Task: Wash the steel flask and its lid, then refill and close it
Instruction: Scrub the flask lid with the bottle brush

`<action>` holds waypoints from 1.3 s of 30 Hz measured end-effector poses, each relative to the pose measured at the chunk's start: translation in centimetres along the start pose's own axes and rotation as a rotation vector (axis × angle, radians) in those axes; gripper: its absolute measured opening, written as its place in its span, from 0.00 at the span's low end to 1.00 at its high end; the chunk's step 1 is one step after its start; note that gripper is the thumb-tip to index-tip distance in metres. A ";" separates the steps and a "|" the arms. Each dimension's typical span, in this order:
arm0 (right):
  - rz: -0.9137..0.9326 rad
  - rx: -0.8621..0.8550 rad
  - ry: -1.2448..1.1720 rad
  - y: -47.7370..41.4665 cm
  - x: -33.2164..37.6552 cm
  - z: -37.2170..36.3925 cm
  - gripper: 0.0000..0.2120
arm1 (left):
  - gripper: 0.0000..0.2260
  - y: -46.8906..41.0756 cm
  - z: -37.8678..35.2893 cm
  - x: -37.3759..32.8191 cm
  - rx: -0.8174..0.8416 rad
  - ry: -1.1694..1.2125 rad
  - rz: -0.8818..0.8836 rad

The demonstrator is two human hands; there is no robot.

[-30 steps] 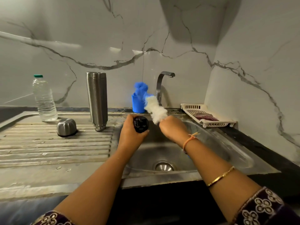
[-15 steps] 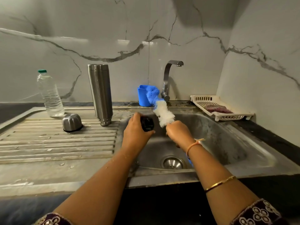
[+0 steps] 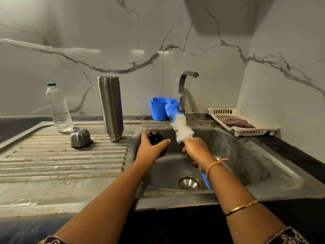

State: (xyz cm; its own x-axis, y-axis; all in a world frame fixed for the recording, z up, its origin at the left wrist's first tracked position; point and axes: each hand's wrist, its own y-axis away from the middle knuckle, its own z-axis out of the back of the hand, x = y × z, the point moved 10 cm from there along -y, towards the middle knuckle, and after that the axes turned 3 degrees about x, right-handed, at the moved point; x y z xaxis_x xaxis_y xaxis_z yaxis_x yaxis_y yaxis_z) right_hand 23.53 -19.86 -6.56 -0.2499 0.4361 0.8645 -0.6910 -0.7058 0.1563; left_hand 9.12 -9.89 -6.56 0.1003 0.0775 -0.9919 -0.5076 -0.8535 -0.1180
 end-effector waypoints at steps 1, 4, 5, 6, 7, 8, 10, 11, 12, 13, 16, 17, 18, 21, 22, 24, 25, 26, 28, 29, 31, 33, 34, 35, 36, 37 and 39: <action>0.002 -0.002 -0.005 -0.1 -0.1 -0.1 0.13 | 0.21 0.1 0.4 -0.3 -0.035 -0.085 -0.029; 0.015 -0.012 -0.028 -0.4 -0.4 -0.2 0.14 | 0.17 0.2 1.3 -0.3 -0.095 -0.133 -0.048; 0.019 -0.017 -0.027 -0.5 -0.4 -0.1 0.14 | 0.14 0.3 1.4 -0.3 -0.100 -0.098 -0.039; 0.022 -0.021 -0.024 -0.5 -0.5 0.0 0.15 | 0.13 0.3 1.4 -0.3 -0.101 -0.071 -0.035; 0.024 -0.024 -0.021 -0.5 -0.5 0.0 0.15 | 0.12 0.4 1.4 -0.4 -0.099 -0.061 -0.037; 0.025 -0.027 -0.015 -0.5 -0.5 0.0 0.15 | 0.11 0.5 1.3 -0.5 -0.095 -0.056 -0.041; 0.026 -0.027 0.000 -0.5 -0.5 0.0 0.16 | 0.11 0.7 1.2 -0.7 -0.083 -0.052 -0.042; 0.027 -0.026 0.003 -0.5 -0.5 0.0 0.16 | 0.11 0.7 1.1 -0.6 -0.083 -0.056 -0.033; 0.030 -0.026 0.003 -0.5 -0.5 0.0 0.16 | 0.11 0.7 1.2 -0.5 -0.085 -0.060 -0.023; 0.038 -0.026 0.004 -0.4 -0.4 0.1 0.15 | 0.10 0.7 1.2 -0.5 -0.089 -0.061 -0.015; 0.061 -0.023 0.008 -0.1 -0.1 0.2 0.15 | 0.10 0.7 1.0 -0.2 -0.072 -0.063 0.010; 0.062 -0.024 0.010 -0.1 -0.1 0.2 0.15 | 0.10 0.7 0.8 0.0 -0.051 -0.075 0.021; 0.061 -0.025 0.014 0.0 -0.1 0.2 0.15 | 0.10 0.8 0.6 0.0 -0.027 -0.094 0.023; 0.081 -0.035 0.047 0.0 0.1 0.3 0.16 | 0.17 0.7 0.3 -1.1 -0.020 -0.326 -0.108; 0.105 -0.046 0.068 -0.1 0.3 0.4 0.16 | 0.21 0.7 0.4 -1.8 -0.045 -0.406 -0.187; 0.162 -0.083 0.122 -0.2 0.9 0.6 0.17 | 0.28 1.0 0.8 -3.1 -0.106 -0.508 -0.290; 0.178 -0.097 0.144 -0.3 1.0 0.7 0.17 | 0.29 1.0 1.0 -3.3 -0.122 -0.581 -0.297; 0.181 -0.101 0.155 -0.3 1.1 0.7 0.17 | 0.29 1.1 0.9 -3.3 -0.128 -0.675 -0.285; 0.176 -0.095 0.167 -0.4 1.0 0.6 0.17 | 0.31 1.0 0.5 -3.3 -0.119 -0.797 -0.284; 0.177 -0.095 0.169 -0.4 1.1 0.6 0.17 | 0.32 0.9 0.4 -3.2 -0.111 -0.806 -0.288; 0.184 -0.103 0.158 -0.2 1.1 0.7 0.17 | 0.31 0.7 -0.2 -2.7 -0.058 -0.839 -0.264; 0.187 -0.104 0.164 -0.1 1.2 0.7 0.16 | 0.32 0.6 -0.3 -2.5 -0.048 -0.875 -0.267; 0.188 -0.100 0.172 -0.1 1.2 0.6 0.16 | 0.33 0.5 0.0 -2.5 -0.067 -0.854 -0.274; 0.187 -0.096 0.175 0.0 1.1 0.6 0.16 | 0.35 0.5 0.2 -2.3 -0.072 -0.806 -0.262; 0.183 -0.091 0.174 0.0 1.1 0.6 0.17 | 0.39 0.5 0.5 -2.0 -0.067 -0.745 -0.225; 0.183 -0.087 0.176 0.1 1.1 0.5 0.17 | 0.42 0.4 0.8 -1.7 -0.070 -0.686 -0.183; 0.190 -0.085 0.189 0.1 1.2 0.5 0.17 | 0.42 0.4 1.8 -1.6 -0.114 -0.596 -0.160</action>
State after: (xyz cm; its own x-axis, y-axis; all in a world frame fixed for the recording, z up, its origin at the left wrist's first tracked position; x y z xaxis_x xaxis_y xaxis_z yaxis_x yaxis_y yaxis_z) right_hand 23.48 -19.71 -5.28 -0.4966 0.4024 0.7691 -0.6721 -0.7389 -0.0474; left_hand 7.16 -9.45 -5.07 -0.3433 0.4550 -0.8216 -0.4283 -0.8544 -0.2942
